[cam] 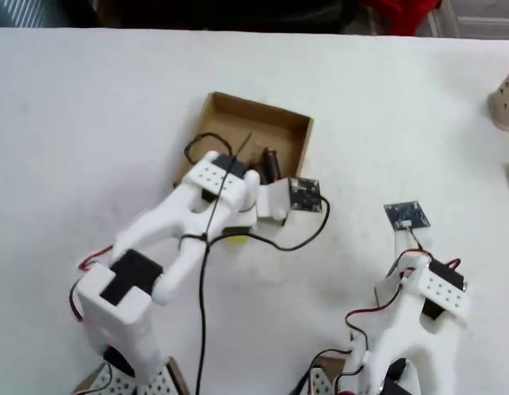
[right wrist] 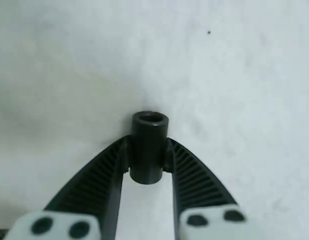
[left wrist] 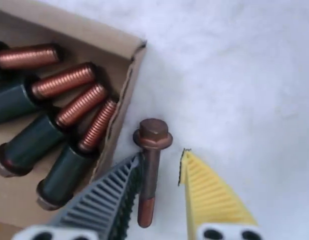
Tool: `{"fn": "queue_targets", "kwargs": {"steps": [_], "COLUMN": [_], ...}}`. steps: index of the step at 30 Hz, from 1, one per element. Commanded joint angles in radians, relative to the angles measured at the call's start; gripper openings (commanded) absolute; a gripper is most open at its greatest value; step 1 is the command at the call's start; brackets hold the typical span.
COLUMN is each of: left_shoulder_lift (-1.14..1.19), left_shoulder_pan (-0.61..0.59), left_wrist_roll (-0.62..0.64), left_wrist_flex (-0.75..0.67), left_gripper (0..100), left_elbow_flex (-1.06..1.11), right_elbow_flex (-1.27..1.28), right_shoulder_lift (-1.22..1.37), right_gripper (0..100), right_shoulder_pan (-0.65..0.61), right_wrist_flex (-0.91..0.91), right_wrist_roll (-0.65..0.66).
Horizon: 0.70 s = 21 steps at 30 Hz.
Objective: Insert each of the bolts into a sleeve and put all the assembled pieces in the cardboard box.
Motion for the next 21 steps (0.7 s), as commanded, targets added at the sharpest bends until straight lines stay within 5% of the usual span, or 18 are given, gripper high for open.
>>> {"fn": "queue_targets", "kwargs": {"steps": [1,11,21], "left_shoulder_lift": [0.018,0.022,0.021], "left_shoulder_pan": [-0.016,-0.015,-0.015], "left_wrist_roll": [0.077,0.192,0.189], "left_wrist_flex": [-0.005,0.005,0.021], "left_gripper": [16,15,2], "left_elbow_flex": [-0.066,-0.058,-0.038], "right_elbow_flex": [-0.002,-0.002,-0.002], "right_shoulder_lift": [-0.012,-0.012,-0.012], "right_gripper": [1.7,1.7,1.7], "right_shoulder_pan": [-0.013,-0.013,-0.013], "right_wrist_flex": [-0.007,-0.008,-0.010], "right_wrist_roll": [0.014,0.014,0.014]}}
